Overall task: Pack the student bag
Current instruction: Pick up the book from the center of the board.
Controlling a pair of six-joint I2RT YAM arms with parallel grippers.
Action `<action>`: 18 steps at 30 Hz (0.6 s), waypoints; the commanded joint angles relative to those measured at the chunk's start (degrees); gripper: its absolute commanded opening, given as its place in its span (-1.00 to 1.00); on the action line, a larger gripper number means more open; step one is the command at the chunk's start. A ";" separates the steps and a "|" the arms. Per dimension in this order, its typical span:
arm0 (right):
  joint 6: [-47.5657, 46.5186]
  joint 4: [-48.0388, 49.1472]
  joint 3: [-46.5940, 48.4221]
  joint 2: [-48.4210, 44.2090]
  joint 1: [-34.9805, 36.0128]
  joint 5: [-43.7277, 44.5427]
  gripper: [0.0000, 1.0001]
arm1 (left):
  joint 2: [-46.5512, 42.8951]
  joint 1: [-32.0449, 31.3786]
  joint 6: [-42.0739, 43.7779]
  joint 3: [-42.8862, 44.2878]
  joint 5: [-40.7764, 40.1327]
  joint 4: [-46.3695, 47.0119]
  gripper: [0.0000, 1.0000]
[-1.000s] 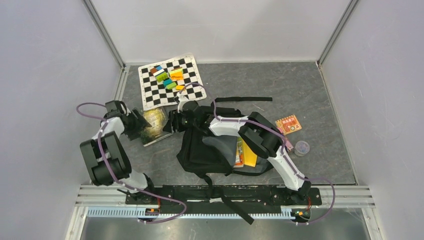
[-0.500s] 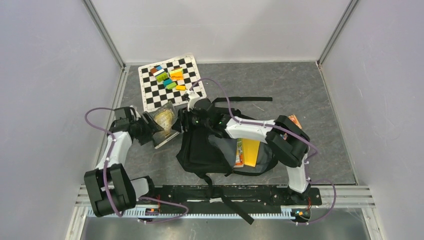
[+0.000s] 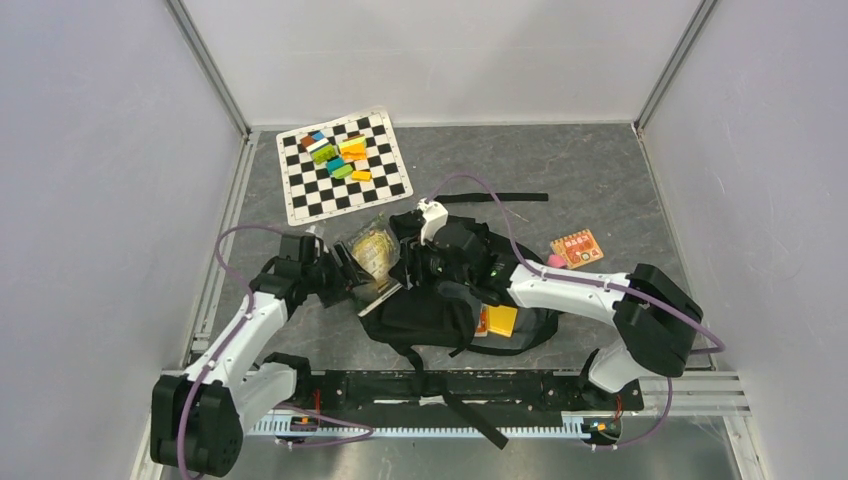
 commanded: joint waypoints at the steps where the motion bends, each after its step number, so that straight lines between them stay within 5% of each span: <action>1: -0.74 -0.45 -2.26 -1.91 1.52 1.79 0.24 | -1.01 -2.69 -6.20 -2.50 3.68 8.29 0.54; 11: 0.45 -2.00 -4.76 0.34 0.64 6.46 0.63 | 3.89 -4.12 -3.25 -4.09 3.34 10.47 0.56; 18: -4.28 1.44 -0.70 5.89 -4.01 -3.92 0.61 | 4.44 -4.13 -1.82 -4.61 3.03 9.96 0.54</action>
